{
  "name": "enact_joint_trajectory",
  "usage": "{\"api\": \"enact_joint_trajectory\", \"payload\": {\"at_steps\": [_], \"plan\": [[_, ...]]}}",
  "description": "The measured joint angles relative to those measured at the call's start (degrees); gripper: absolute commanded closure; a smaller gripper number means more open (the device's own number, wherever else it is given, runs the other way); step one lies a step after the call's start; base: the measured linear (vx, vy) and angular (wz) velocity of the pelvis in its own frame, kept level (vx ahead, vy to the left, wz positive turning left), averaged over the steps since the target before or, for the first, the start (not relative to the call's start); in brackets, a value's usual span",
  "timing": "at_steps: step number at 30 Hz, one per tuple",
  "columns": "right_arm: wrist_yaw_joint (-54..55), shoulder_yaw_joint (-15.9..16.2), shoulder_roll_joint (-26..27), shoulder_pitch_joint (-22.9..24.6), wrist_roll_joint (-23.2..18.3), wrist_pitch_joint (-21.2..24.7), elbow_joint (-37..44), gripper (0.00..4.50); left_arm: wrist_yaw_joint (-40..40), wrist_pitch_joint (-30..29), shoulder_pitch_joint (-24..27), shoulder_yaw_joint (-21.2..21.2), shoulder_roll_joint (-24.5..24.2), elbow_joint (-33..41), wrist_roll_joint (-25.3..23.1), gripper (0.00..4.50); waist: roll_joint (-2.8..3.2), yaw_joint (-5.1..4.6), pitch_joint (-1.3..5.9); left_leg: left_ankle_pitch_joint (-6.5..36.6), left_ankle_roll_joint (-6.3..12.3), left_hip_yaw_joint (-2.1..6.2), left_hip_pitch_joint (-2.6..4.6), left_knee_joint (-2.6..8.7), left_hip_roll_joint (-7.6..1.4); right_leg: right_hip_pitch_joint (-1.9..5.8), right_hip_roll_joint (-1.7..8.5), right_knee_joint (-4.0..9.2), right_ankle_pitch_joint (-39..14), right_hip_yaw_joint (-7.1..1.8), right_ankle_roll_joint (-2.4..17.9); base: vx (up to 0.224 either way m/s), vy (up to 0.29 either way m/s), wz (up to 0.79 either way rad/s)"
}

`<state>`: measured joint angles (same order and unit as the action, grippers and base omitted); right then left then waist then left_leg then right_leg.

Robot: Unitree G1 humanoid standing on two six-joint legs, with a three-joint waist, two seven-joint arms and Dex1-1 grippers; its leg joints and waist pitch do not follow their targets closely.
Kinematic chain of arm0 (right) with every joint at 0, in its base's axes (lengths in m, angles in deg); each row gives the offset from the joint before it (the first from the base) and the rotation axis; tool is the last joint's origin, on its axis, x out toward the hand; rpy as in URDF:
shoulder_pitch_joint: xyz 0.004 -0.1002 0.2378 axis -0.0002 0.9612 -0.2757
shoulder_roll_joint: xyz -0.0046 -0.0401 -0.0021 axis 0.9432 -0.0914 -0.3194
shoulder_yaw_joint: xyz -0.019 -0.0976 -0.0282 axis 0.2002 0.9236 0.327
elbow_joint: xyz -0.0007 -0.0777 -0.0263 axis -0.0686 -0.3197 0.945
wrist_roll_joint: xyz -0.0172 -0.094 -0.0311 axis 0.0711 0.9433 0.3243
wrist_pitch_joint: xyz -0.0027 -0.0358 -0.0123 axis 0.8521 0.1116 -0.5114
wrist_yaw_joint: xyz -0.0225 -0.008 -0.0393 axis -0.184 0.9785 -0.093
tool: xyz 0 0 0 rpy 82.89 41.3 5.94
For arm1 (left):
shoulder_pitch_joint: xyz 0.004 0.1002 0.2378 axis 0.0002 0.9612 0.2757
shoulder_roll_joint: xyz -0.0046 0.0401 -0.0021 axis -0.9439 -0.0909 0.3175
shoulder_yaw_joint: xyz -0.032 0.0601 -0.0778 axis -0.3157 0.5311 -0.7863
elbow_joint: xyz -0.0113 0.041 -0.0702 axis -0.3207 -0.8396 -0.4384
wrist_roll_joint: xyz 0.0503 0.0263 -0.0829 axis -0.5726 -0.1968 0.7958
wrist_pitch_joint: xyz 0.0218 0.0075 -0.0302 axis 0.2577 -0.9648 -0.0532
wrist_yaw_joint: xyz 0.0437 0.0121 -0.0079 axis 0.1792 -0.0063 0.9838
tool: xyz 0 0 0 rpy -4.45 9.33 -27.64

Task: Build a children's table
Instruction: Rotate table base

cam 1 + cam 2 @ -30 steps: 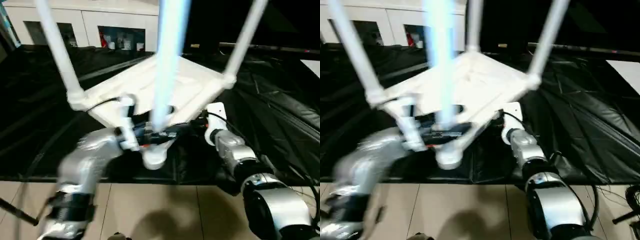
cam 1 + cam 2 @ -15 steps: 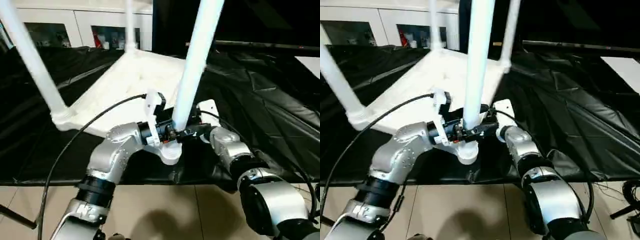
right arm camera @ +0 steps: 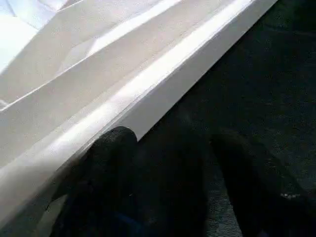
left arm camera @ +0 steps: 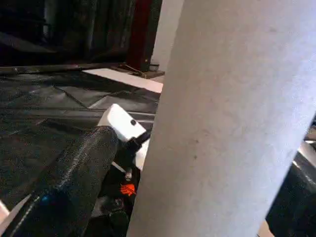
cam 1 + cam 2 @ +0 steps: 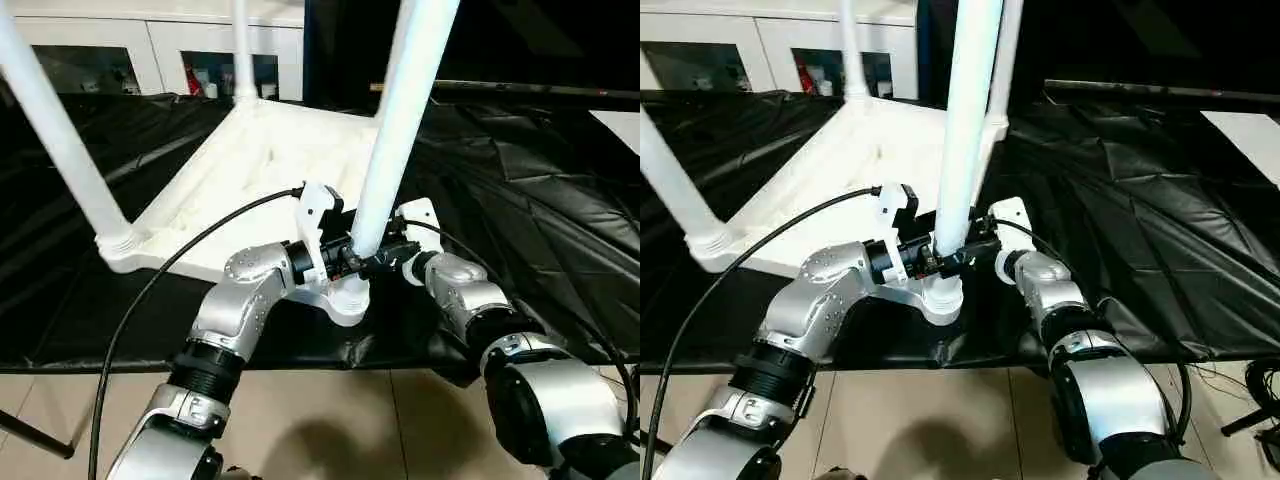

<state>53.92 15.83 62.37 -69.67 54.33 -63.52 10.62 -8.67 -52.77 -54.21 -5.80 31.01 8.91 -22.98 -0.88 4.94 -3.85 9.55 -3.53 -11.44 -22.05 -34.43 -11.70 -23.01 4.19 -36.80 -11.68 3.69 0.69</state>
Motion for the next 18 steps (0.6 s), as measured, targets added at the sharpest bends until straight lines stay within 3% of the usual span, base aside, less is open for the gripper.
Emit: {"api": "enact_joint_trajectory", "payload": {"at_steps": [11, 18], "plan": [[-2.0, 0.0, 0.5, 0.0, 0.2, -1.2, -0.1, 1.51, -0.9, 2.4, -1.2, 0.5, 3.3, -3.2, -0.8, 0.03, 0.18, 0.10, -0.10, 0.0, 0.00, -0.01, -0.03, 0.01, -0.01, -0.01, 0.00, 0.08, 0.0, 0.01, 0.0, 0.000, 0.000, 0.00], [5.8, -0.3, 1.2, -1.2, 0.8, -2.3, -0.5, 1.51, 6.4, 11.0, -6.3, 2.0, 1.8, -9.6, -8.4, 0.03, 0.58, 0.31, -0.17, 0.0, 0.00, 0.00, -0.04, 0.08, -0.01, -0.03, 0.01, 0.07, 0.0, 0.05, 0.1, 0.000, 0.000, 0.00]]}}
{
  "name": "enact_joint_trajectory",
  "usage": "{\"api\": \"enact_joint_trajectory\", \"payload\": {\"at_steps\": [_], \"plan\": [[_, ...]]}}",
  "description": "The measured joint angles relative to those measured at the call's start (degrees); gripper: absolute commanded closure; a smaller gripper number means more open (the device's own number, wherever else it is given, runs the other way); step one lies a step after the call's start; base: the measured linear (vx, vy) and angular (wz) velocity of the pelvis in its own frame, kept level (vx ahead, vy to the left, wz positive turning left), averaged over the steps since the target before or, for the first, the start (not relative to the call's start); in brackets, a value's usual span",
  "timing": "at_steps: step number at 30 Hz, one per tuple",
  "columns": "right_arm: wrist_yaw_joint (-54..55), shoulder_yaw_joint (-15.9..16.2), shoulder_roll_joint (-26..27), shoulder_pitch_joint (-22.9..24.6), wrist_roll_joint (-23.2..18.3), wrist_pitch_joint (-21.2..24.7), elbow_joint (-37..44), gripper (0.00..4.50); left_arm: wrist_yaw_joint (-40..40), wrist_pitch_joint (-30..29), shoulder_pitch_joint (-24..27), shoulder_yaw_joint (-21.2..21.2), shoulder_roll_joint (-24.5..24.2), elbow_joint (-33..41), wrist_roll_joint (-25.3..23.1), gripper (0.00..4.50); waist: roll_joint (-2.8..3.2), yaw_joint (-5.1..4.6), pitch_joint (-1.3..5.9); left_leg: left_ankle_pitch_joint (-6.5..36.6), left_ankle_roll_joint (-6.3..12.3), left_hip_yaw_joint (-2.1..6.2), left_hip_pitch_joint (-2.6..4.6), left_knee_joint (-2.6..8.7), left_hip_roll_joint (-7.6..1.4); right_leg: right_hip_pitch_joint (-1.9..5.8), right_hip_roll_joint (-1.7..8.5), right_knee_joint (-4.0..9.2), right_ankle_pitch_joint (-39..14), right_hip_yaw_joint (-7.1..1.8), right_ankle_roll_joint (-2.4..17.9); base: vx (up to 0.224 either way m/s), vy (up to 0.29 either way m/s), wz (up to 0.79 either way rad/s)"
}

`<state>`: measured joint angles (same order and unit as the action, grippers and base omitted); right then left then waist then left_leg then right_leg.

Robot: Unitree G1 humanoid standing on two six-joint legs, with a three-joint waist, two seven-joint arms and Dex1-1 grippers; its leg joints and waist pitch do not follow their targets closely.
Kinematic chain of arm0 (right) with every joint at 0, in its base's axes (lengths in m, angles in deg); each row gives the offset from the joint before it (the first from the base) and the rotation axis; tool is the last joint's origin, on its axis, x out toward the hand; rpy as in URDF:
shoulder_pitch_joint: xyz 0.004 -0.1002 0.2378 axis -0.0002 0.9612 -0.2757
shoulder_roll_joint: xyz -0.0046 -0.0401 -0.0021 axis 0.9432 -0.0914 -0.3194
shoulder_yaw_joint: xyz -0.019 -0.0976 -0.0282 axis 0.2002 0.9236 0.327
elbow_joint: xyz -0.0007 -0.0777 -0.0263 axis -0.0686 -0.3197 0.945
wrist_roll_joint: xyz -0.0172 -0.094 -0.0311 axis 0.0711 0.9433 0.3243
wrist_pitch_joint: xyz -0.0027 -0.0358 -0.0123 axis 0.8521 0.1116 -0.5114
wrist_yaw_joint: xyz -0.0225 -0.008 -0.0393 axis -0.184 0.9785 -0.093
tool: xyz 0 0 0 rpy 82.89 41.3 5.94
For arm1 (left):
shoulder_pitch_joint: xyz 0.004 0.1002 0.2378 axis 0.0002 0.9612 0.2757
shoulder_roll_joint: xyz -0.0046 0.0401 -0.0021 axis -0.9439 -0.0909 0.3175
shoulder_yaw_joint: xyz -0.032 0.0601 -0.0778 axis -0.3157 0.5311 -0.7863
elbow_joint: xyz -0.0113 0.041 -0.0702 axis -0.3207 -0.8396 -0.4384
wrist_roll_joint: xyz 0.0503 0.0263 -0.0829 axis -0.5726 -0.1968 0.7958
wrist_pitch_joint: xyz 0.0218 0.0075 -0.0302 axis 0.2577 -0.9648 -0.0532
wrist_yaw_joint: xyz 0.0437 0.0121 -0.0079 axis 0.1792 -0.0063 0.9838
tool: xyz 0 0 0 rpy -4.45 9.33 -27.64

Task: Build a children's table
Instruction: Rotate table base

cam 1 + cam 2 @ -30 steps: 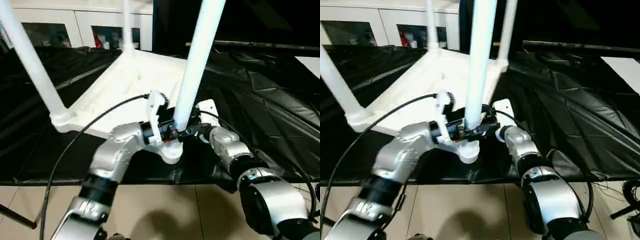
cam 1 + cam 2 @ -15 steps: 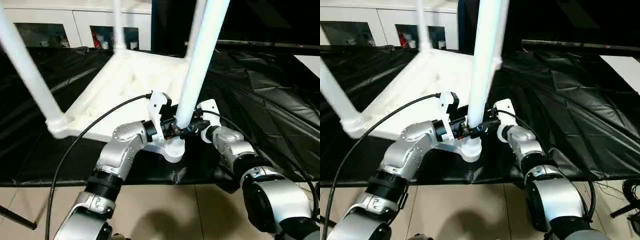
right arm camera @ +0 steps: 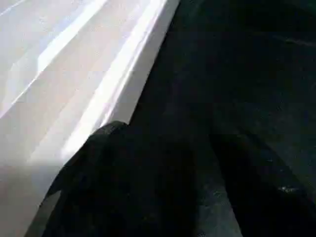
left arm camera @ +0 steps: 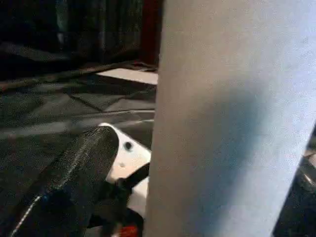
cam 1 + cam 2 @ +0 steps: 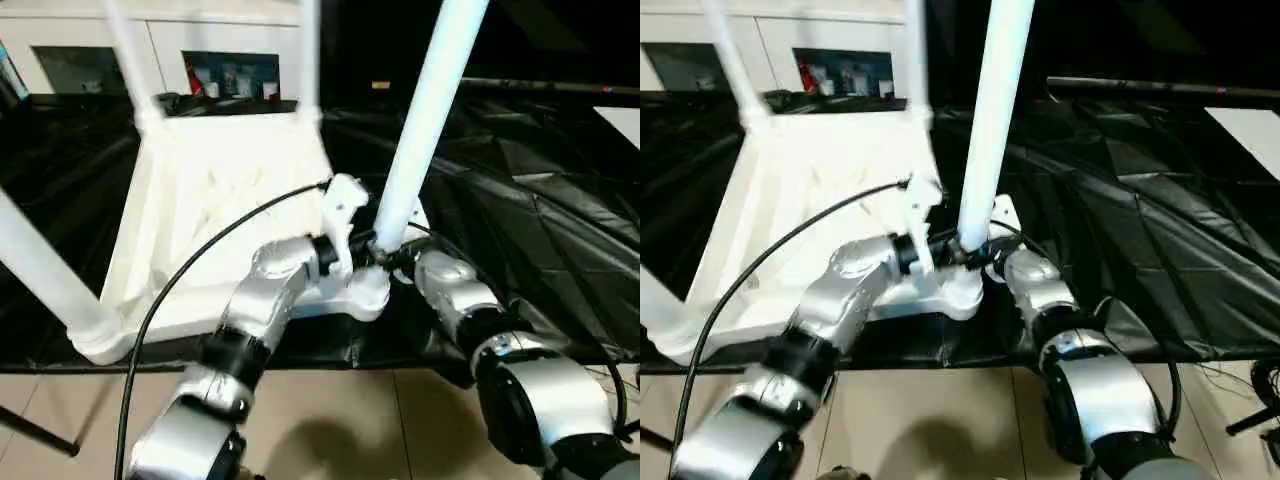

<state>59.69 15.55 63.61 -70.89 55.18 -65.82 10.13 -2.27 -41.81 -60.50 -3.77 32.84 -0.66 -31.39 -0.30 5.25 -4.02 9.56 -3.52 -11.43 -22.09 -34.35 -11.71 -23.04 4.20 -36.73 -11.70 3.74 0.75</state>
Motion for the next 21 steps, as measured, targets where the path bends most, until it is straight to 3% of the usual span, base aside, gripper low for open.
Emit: {"api": "enact_joint_trajectory", "payload": {"at_steps": [5, 8, 13, 17, 21], "plan": [[0.1, -1.8, -2.9, -0.1, -0.9, -1.2, 0.4, 1.51, 2.0, 1.8, 0.2, -1.1, -5.5, 0.2, -2.0, 0.03, 0.29, -0.23, 0.16, 0.0, 0.00, -0.01, 0.07, 0.00, 0.00, 0.00, -0.01, -0.05, 0.0, -0.02, 0.0, 0.000, 0.000, 0.00], [-1.8, -2.2, -4.5, 1.2, -1.1, -1.8, 2.4, 1.51, -1.8, -2.0, 4.5, -2.0, -9.7, 5.4, -1.2, 0.03, 0.47, -0.21, 0.21, 0.0, -0.01, 0.00, 0.10, 0.03, -0.01, -0.02, -0.01, -0.10, 0.0, 0.00, 0.0, 0.000, 0.000, 0.00], [-9.2, -0.7, -8.3, 4.8, -1.2, -2.7, 5.5, 1.51, -13.3, -12.9, 14.3, 2.7, -18.9, 19.0, 1.7, 0.03, 0.65, 1.21, 0.13, 0.0, 0.00, -0.04, -0.16, -0.06, -0.04, -0.13, 0.00, -0.03, -0.1, 0.05, 0.1, 0.000, 0.000, 0.00], [-19.0, 2.4, -13.7, 9.1, -0.6, -4.0, 13.8, 1.51, -14.2, -13.2, 16.3, 5.2, -22.0, 22.1, -0.4, 0.30, 1.16, 2.79, 0.02, 0.0, 0.05, -0.15, -0.25, -0.14, 0.00, -0.06, 0.13, 0.07, -0.1, 0.04, 0.1, 0.000, 0.000, 0.00], [-26.8, 3.1, -18.5, 14.8, -1.0, -2.8, 24.3, 1.51, -12.0, -11.8, 15.9, 3.8, -22.3, 21.4, -2.9, 0.63, 1.29, 2.97, 0.07, 0.0, 0.05, -0.10, -0.21, -0.14, 0.00, -0.03, 0.11, 0.05, -0.1, 0.05, 0.1, 0.000, 0.000, 0.00]]}}
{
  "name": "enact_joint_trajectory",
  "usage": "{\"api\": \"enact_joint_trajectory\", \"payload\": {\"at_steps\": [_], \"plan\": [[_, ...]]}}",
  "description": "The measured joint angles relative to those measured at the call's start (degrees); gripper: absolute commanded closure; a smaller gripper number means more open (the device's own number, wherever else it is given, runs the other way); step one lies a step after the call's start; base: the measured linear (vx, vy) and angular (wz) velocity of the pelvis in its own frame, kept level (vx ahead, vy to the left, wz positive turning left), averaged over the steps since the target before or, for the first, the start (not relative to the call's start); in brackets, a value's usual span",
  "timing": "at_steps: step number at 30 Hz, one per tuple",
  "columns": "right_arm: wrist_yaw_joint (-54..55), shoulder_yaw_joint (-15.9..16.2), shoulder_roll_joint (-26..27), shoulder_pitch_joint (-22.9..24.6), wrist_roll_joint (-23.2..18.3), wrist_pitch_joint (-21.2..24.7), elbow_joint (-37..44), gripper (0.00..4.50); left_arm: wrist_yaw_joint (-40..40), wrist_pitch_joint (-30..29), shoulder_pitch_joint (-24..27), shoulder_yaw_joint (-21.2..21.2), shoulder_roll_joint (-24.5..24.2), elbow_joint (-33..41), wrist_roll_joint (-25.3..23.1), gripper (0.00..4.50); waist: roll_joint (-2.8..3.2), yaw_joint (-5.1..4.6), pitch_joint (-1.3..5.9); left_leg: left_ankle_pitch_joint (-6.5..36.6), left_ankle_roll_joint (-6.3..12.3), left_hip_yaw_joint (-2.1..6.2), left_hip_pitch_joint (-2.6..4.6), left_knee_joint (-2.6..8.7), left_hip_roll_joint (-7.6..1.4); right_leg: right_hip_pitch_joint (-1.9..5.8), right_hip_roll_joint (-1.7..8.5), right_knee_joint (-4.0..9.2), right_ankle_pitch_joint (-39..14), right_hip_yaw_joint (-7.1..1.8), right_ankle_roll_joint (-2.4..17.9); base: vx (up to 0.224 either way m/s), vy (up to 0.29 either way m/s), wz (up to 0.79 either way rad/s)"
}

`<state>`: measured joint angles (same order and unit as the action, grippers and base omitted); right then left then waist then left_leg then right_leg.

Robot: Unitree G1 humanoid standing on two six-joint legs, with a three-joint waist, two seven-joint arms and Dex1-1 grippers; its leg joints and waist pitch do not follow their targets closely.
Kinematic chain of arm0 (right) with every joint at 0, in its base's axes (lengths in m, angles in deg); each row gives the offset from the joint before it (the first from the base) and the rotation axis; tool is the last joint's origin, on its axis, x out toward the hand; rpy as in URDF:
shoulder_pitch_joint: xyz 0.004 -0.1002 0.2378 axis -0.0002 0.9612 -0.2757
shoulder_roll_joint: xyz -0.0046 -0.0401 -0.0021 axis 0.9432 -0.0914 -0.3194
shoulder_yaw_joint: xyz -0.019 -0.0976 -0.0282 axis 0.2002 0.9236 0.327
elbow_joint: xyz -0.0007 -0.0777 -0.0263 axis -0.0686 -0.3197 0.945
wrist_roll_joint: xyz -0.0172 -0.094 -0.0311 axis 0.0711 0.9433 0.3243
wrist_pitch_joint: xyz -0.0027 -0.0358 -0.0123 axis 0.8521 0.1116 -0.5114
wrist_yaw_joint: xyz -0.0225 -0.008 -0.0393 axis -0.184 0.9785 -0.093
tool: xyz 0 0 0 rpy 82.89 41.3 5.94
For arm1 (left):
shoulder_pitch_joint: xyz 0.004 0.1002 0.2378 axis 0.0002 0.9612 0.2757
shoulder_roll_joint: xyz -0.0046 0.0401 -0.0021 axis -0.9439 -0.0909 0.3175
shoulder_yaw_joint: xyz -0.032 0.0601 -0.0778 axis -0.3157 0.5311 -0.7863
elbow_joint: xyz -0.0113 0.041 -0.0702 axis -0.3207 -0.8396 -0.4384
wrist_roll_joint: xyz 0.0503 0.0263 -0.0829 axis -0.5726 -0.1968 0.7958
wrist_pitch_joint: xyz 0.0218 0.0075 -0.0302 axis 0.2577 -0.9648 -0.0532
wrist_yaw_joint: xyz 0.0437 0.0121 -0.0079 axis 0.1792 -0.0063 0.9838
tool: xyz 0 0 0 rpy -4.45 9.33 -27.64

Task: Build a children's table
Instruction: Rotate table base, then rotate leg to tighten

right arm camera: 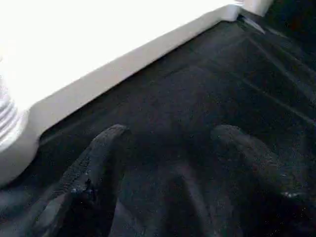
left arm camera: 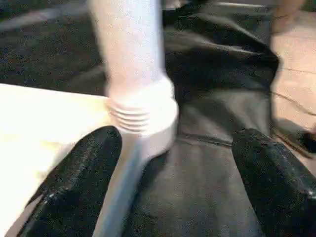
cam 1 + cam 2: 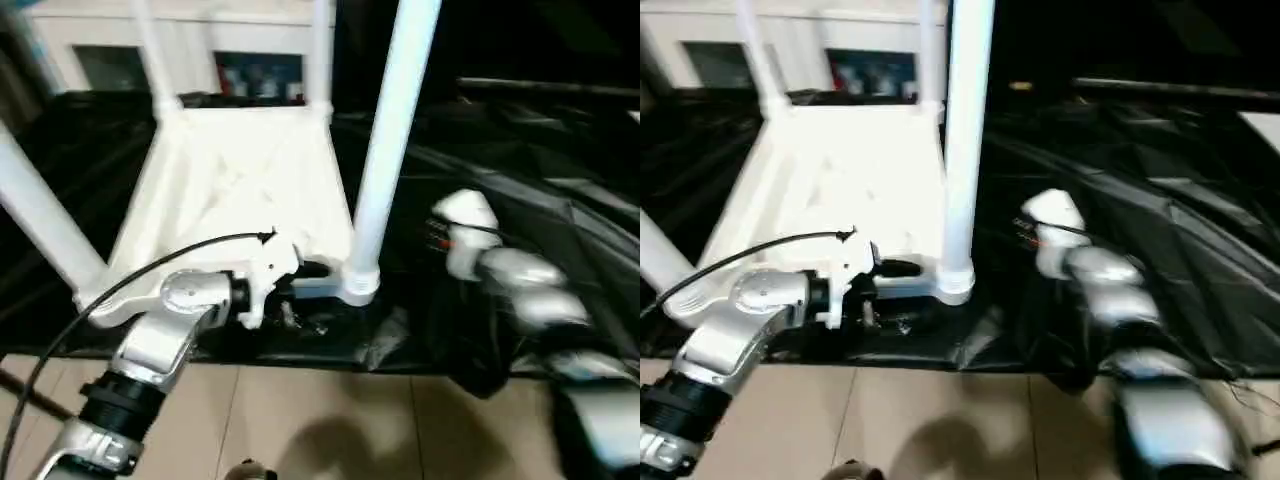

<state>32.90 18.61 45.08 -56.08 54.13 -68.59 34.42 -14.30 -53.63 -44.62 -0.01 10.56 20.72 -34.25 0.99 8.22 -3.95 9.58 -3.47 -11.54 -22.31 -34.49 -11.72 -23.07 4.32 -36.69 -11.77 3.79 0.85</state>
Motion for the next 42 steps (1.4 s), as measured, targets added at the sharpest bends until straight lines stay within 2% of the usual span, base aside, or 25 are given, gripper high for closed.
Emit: {"api": "enact_joint_trajectory", "payload": {"at_steps": [4, 5, 8, 9, 11, 14, 16, 18, 20, 23, 25, 27, 28, 31, 32, 36, 42], "plan": [[-7.5, 2.4, -3.8, 8.8, -2.9, 5.6, 16.0, 1.51, -1.0, 0.9, -3.9, -0.1, -2.6, -3.6, -0.7, 0.82, 0.16, -0.25, 0.07, 0.0, -0.01, 0.07, 0.16, 0.10, -0.01, 0.01, -0.10, -0.03, 0.0, -0.03, -0.1, 0.000, 0.000, 0.00], [-8.8, 3.0, -4.5, 10.5, -3.7, 7.1, 19.3, 1.51, -1.5, 1.7, -4.9, 0.3, -2.9, -4.9, -1.2, 1.01, 0.22, -0.32, 0.11, 0.0, -0.01, 0.08, 0.16, 0.12, -0.01, 0.01, -0.11, -0.02, -0.1, -0.03, -0.1, 0.000, 0.000, 0.00], [-11.6, 5.2, -5.6, 14.0, -4.9, 10.5, 27.9, 1.51, -2.2, 5.2, -6.8, 2.5, -3.7, -9.8, -3.8, 1.18, 0.41, -0.62, 0.18, 0.0, -0.01, 0.13, 0.18, 0.16, -0.01, 0.00, -0.13, 0.03, -0.1, -0.04, -0.2, 0.000, 0.000, 0.00], [-12.0, 5.7, -5.7, 14.6, -5.4, 11.3, 29.9, 1.51, -2.5, 6.2, -6.9, 2.9, -4.1, -11.0, -4.6, 1.18, 0.45, -0.75, 0.20, 0.0, -0.02, 0.12, 0.22, 0.17, -0.01, 0.00, -0.14, 0.03, -0.1, -0.06, -0.2, 0.000, 0.000, 0.00], [-12.6, 6.0, -6.0, 15.8, -6.4, 13.9, 34.0, 1.51, -3.2, 7.9, -6.9, 3.7, -4.5, -13.3, -6.2, 1.55, 0.51, -0.92, 0.21, 0.0, -0.01, 0.13, 0.17, 0.18, 0.00, 0.00, -0.13, 0.08, -0.1, -0.04, -0.2, 0.000, 0.000, 0.00], [-13.0, 6.0, -6.7, 16.9, -7.8, 18.3, 39.1, 1.51, -4.5, 8.4, -6.8, 4.5, -5.8, -14.8, -7.1, 1.59, 0.62, -0.90, 0.19, 0.0, -0.01, 0.13, 0.13, 0.17, 0.01, 0.01, -0.13, 0.15, -0.1, -0.05, -0.2, 0.000, 0.000, 0.00], [-13.6, 6.0, -7.4, 16.9, -8.9, 20.8, 41.9, 1.51, -4.4, 9.1, -6.9, 5.0, -6.1, -16.2, -8.1, 2.01, 1.25, -1.01, 0.23, 0.0, 0.00, 0.16, 0.12, 0.13, 0.02, 0.13, -0.12, 0.32, 0.0, -0.03, -0.2, 0.000, 0.000, 0.00], [-14.0, 6.0, -7.6, 16.9, -9.3, 22.2, 42.5, 1.51, -4.1, 9.9, -7.4, 5.2, -6.0, -17.8, -8.6, 1.99, 1.59, -0.97, 0.35, 0.0, 0.00, 0.16, 0.12, 0.14, 0.04, 0.18, -0.11, 0.38, 0.0, -0.02, -0.2, 0.000, 0.000, 0.00], [-15.5, 6.3, -9.0, 17.5, -10.3, 23.6, 43.6, 1.51, -3.5, 10.9, -9.5, 5.0, -5.0, -21.1, -8.8, 2.29, 2.27, -0.36, 0.43, 0.0, 0.04, 0.19, 0.07, 0.13, 0.05, 0.23, -0.10, 0.50, 0.0, 0.01, -0.2, 0.000, 0.000, 0.00], [-16.6, 7.0, -10.0, 19.0, -10.5, 24.9, 45.0, 1.51, -3.2, 11.2, -10.4, 4.4, -3.5, -21.7, -8.5, 2.48, 2.95, -0.09, 0.72, 0.0, 0.08, 0.18, 0.08, 0.11, 0.08, 0.25, -0.07, 0.53, 0.0, 0.01, -0.2, 0.000, 0.000, 0.00], [-16.6, 7.4, -10.0, 19.0, -10.6, 25.5, 45.7, 1.51, -3.0, 11.4, -10.5, 4.4, -2.5, -22.2, -8.5, 2.55, 3.19, -0.12, 0.75, 0.1, 0.08, 0.18, 0.07, 0.12, 0.08, 0.23, -0.07, 0.52, 0.0, 0.00, -0.2, 0.000, 0.000, 0.00], [-16.2, 7.4, -9.9, 18.8, -10.8, 26.7, 46.3, 1.51, -2.4, 12.1, -11.3, 4.4, -1.7, -24.0, -8.5, 2.90, 3.23, -0.28, 0.77, 0.1, 0.08, 0.24, 0.07, 0.13, 0.06, 0.20, -0.12, 0.50, 0.0, 0.03, -0.2, 0.000, 0.000, 0.00], [-15.9, 7.5, -9.6, 18.6, -10.9, 27.1, 47.0, 1.51, -2.1, 12.2, -11.9, 4.4, -1.8, -25.2, -8.6, 2.90, 3.33, -0.43, 0.80, 0.1, 0.08, 0.26, 0.07, 0.13, 0.06, 0.18, -0.14, 0.50, 0.0, 0.03, -0.2, 0.000, 0.000, 0.00], [-15.7, 8.5, -8.7, 16.7, -10.9, 27.9, 48.0, 1.51, -3.0, 12.0, -12.5, 4.5, -2.1, -27.4, -8.8, 3.07, 4.53, -0.90, 0.94, 0.1, 0.11, 0.30, 0.04, 0.04, 0.15, 0.21, -0.06, 0.52, 0.0, -0.02, -0.3, 0.000, 0.000, 0.00], [-15.8, 8.5, -8.7, 16.5, -10.9, 27.9, 48.0, 1.51, -3.3, 11.9, -12.8, 4.6, -2.1, -27.9, -8.9, 3.19, 4.65, -0.90, 1.02, 0.1, 0.11, 0.30, 0.05, 0.03, 0.16, 0.22, -0.05, 0.51, 0.0, -0.01, -0.3, 0.000, 0.000, 0.00], [-15.7, 9.0, -8.5, 15.2, -10.8, 27.9, 47.4, 1.51, -3.2, 12.6, -13.3, 4.7, -2.2, -31.4, -10.2, 3.40, 4.64, -1.04, 1.03, 0.1, 0.11, 0.36, 0.04, 0.05, 0.14, 0.22, -0.06, 0.48, 0.1, 0.06, -0.3, 0.000, 0.000, 0.00], [-15.8, 10.7, -8.3, 13.1, -10.3, 27.8, 46.8, 1.51, -2.8, 14.2, -13.6, 5.7, -2.9, -34.6, -12.6, 3.94, 4.37, -1.51, 1.02, 0.1, 0.11, 0.34, 0.02, 0.02, 0.15, 0.23, -0.04, 0.49, 0.1, 0.03, -0.3, 0.000, 0.000, 0.00]]}}
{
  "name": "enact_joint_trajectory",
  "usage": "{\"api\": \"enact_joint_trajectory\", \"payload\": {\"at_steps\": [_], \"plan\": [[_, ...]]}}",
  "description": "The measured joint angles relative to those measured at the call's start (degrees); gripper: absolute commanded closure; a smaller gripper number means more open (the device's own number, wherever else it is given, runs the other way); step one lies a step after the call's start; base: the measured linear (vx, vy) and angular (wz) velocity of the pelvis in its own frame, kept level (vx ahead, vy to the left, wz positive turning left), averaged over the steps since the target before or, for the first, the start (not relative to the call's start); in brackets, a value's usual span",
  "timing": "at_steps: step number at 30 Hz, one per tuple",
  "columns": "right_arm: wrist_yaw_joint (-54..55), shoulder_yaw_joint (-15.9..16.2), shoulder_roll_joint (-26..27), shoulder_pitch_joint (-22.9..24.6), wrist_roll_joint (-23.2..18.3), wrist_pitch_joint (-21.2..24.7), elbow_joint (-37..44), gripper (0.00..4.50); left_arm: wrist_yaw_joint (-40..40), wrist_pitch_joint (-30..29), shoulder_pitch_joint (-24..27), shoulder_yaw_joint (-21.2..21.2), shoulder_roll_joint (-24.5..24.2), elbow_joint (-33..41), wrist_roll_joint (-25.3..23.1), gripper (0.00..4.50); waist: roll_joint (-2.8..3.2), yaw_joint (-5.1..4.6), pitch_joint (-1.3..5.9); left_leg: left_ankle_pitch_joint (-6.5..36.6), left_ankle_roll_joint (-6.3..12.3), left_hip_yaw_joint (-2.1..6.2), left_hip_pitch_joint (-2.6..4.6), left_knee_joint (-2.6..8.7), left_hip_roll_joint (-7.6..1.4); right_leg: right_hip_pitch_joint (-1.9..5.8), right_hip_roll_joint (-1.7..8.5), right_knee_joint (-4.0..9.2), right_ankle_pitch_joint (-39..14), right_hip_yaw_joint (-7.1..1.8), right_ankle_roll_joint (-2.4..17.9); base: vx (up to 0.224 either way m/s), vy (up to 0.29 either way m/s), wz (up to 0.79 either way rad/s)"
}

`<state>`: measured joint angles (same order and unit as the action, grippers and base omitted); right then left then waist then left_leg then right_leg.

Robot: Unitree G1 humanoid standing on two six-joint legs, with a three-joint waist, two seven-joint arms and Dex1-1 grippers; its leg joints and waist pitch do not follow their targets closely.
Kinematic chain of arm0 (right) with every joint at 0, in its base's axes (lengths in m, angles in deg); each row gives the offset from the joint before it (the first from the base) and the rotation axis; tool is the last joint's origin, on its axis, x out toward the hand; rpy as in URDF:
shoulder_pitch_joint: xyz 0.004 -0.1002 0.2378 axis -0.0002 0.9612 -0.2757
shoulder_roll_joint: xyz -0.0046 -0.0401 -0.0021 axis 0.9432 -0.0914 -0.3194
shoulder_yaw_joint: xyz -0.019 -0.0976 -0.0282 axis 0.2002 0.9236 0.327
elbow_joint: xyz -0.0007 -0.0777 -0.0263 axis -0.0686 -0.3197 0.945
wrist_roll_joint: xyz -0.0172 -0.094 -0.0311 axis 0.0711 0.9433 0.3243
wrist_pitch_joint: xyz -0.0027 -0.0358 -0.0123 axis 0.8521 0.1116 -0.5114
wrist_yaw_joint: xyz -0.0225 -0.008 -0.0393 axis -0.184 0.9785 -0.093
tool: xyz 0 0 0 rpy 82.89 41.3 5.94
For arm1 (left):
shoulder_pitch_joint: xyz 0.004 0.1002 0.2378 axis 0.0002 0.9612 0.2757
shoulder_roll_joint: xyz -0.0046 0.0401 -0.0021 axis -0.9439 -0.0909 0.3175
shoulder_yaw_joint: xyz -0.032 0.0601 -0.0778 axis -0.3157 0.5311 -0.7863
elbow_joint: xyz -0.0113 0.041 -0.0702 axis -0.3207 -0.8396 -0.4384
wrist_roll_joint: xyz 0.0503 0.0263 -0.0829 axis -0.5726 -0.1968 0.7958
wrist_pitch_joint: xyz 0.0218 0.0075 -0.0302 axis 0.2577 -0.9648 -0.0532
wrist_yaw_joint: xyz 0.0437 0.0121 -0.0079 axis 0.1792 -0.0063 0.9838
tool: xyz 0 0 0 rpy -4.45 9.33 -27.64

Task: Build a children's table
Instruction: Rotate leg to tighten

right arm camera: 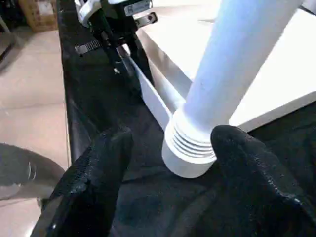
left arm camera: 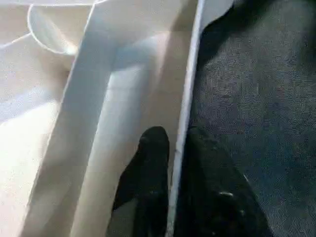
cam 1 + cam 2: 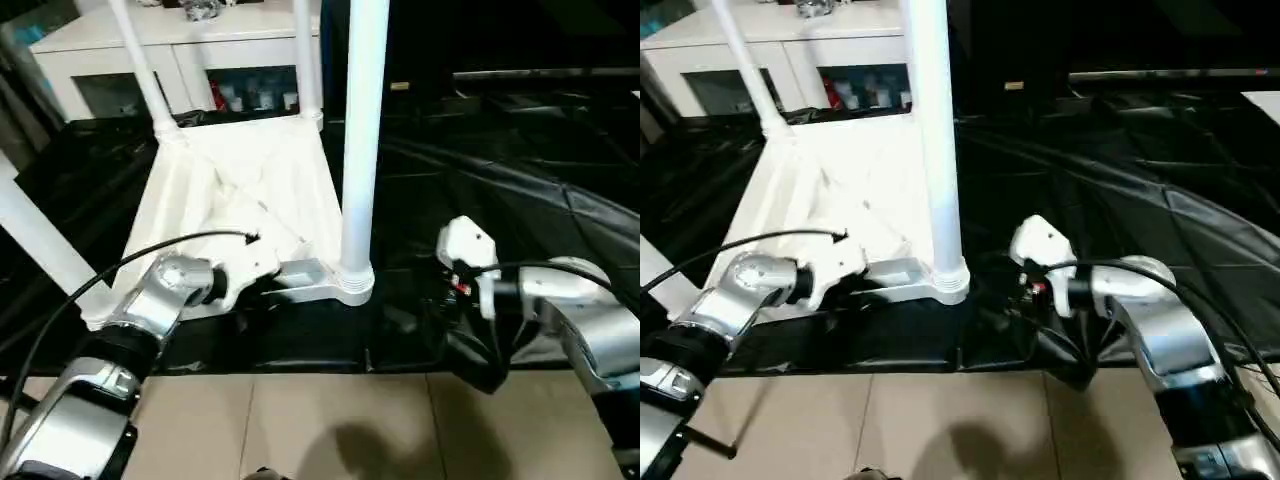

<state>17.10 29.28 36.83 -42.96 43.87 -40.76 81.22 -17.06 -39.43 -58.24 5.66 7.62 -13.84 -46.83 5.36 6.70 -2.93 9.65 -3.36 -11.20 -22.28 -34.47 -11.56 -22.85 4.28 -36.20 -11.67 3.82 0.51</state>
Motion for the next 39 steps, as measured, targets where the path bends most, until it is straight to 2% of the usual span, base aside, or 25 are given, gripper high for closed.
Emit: {"api": "enact_joint_trajectory", "payload": {"at_steps": [8, 12, 16, 18, 22, 25, 27, 29, 30, 34, 39], "plan": [[0.0, 0.0, 0.7, -1.3, -0.1, -0.2, -1.9, 1.51, -0.4, 0.8, -0.4, -0.9, -0.3, -0.1, 0.0, 4.30, -0.92, -1.09, -0.06, 0.0, 0.01, -0.04, -0.06, 0.03, -0.01, -0.22, -0.02, -0.02, 0.0, -0.04, 0.0, 0.000, 0.000, 0.00], [0.1, 0.0, 1.0, -1.3, -0.2, -0.4, -3.1, 1.51, -3.3, -1.9, -0.3, -2.9, -0.3, 0.9, 2.2, 4.45, -1.41, -1.39, -0.12, -0.1, 0.42, -0.07, -0.38, 0.02, -0.01, -0.48, -0.02, 0.02, 0.0, -0.04, 0.0, 0.000, 0.000, 0.00], [0.6, -0.1, 1.0, -1.5, -0.2, -1.4, -4.7, 1.51, -5.9, -7.7, 1.4, -4.1, 0.4, 6.3, 5.2, 4.48, -1.65, -0.86, -0.14, 0.0, 0.65, -0.17, -0.88, -0.10, 0.00, -0.94, 0.03, -0.01, -0.1, -0.07, 0.0, 0.000, 0.000, 0.00], [1.2, -0.2, 1.1, -1.5, -0.2, -1.4, -5.4, 1.51, -6.6, -9.5, 3.0, -4.2, 1.2, 9.5, 6.4, 4.48, -1.67, -0.30, -0.10, 0.1, 0.82, -0.27, -0.88, -0.14, 0.03, -0.95, 0.09, 0.00, -0.1, -0.11, 0.1, 0.000, 0.000, 0.00], [3.1, -1.0, 1.9, -1.2, -0.3, -1.4, -5.6, 1.51, -7.0, -9.7, 5.8, -3.8, 2.0, 14.6, 6.6, 4.48, -1.68, 0.74, -0.07, 0.2, 0.87, -0.31, -0.82, -0.21, 0.03, -0.89, 0.13, -0.04, -0.1, -0.13, 0.0, 0.000, 0.000, 0.00], [4.5, -2.2, 2.1, 1.6, -0.6, -1.3, -4.3, 1.51, -7.1, -10.0, 7.9, -3.5, 2.7, 17.9, 6.6, 4.48, -1.80, 1.56, -0.05, 0.1, 0.86, -0.33, -0.75, -0.28, 0.03, -0.81, 0.16, -0.07, -0.1, -0.16, 0.0, 0.000, 0.000, 0.00], [4.6, -2.2, 2.1, 2.6, -0.6, -1.3, -4.0, 1.51, -6.9, -10.6, 8.5, -3.5, 2.9, 19.0, 6.6, 4.48, -1.82, 1.54, -0.05, 0.1, 0.89, -0.35, -0.76, -0.32, 0.03, -0.81, 0.17, -0.10, -0.1, -0.17, 0.0, 0.000, 0.000, 0.00], [4.8, -2.2, 2.1, 3.4, -0.6, -1.2, -3.8, 1.51, -6.3, -10.4, 8.9, -3.3, 2.7, 19.6, 6.2, 4.03, -1.97, 1.47, -0.10, 0.1, 0.90, -0.35, -0.75, -0.35, 0.03, -0.81, 0.17, -0.15, -0.1, -0.19, -0.1, 0.000, 0.000, 0.00], [5.1, -2.2, 2.1, 3.4, -0.6, -1.2, -3.8, 1.51, -6.2, -10.3, 9.0, -3.3, 2.4, 19.6, 6.2, 4.03, -2.00, 1.41, -0.12, 0.1, 0.90, -0.35, -0.75, -0.38, 0.03, -0.83, 0.17, -0.20, -0.1, -0.18, -0.1, 0.000, 0.000, 0.00], [5.8, -2.2, 2.3, 3.5, -0.7, -1.2, -3.8, 1.51, -5.8, -9.4, 9.1, -4.1, 3.0, 19.9, 8.0, 3.62, -2.83, 1.34, 0.03, 0.0, 0.71, -0.28, -0.72, -0.41, 0.00, -0.83, 0.15, -0.35, -0.1, -0.15, -0.1, 0.000, 0.000, 0.00], [6.5, -2.2, 2.8, 3.5, -0.7, -1.2, -3.8, 1.51, -5.1, -9.7, 9.1, -4.2, 2.2, 19.9, 7.7, 3.62, -3.13, 1.33, 0.03, 0.1, 0.56, -0.28, -0.71, -0.47, 0.00, -0.81, 0.15, -0.43, -0.1, -0.16, -0.1, 0.000, 0.000, 0.00]]}}
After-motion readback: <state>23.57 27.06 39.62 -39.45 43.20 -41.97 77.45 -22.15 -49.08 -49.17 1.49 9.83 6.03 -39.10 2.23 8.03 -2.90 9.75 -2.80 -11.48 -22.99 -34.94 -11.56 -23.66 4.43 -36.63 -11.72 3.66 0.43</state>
